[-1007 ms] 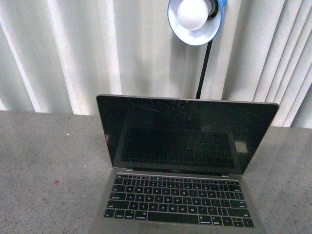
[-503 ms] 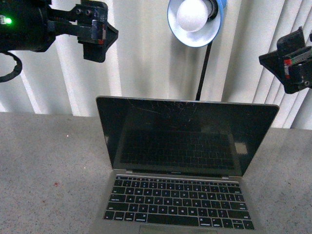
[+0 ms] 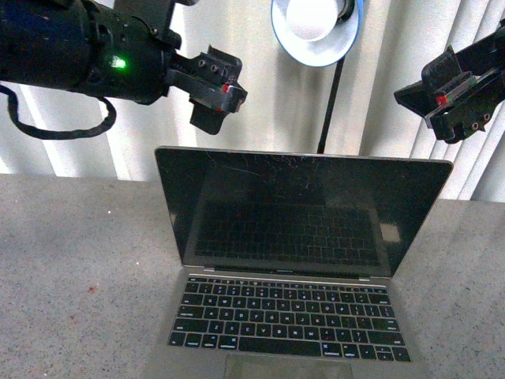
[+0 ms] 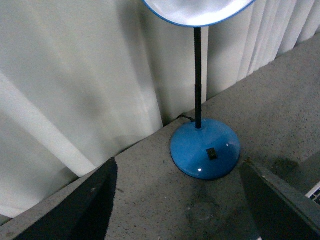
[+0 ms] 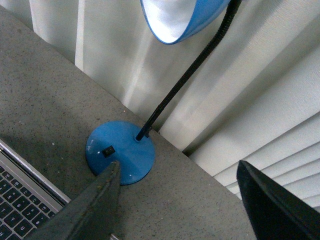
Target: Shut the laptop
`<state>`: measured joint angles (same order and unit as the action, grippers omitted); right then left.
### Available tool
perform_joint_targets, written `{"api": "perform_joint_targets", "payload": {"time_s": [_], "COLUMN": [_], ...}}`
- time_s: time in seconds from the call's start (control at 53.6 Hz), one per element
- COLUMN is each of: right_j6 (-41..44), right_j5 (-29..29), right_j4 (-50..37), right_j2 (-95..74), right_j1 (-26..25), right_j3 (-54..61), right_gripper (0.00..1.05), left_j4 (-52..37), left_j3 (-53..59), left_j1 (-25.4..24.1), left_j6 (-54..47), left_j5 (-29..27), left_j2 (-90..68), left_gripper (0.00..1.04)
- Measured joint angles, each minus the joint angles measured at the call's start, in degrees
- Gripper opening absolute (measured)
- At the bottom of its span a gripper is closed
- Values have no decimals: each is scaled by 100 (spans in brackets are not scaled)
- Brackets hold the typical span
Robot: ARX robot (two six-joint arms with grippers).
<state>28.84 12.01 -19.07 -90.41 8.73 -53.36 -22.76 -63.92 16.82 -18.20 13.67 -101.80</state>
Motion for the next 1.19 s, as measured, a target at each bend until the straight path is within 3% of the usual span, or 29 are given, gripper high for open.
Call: {"api": "perform_joint_targets", "payload": {"time_s": [0.168,0.242,0.354,0.671,1.193], "right_j6": [382,610,815,1340,1794], "right_j5": [192,181,168,334,420], "right_j4": [382,435,433,763,1193], "right_j2": [-133,-291,-442,-597,-636], "right_j1": [0,0,15,313,378], "right_j3": [-236,-334,-356,-356,-348], "right_gripper": [35,17,3,3,3], "left_j4": [382,575,675,1357,1801], "left_j3": [-413,-514,-518,-656,-492], "left_j1": [85,109,120,-39,92], "left_j6": [-136,-297,-553,-907,-997], "left_j5": [-70,-133,-177,-424,-120], "left_j2": [-326,-411,-437,-527,-319], "left_gripper": [40,22,4,4,4]}}
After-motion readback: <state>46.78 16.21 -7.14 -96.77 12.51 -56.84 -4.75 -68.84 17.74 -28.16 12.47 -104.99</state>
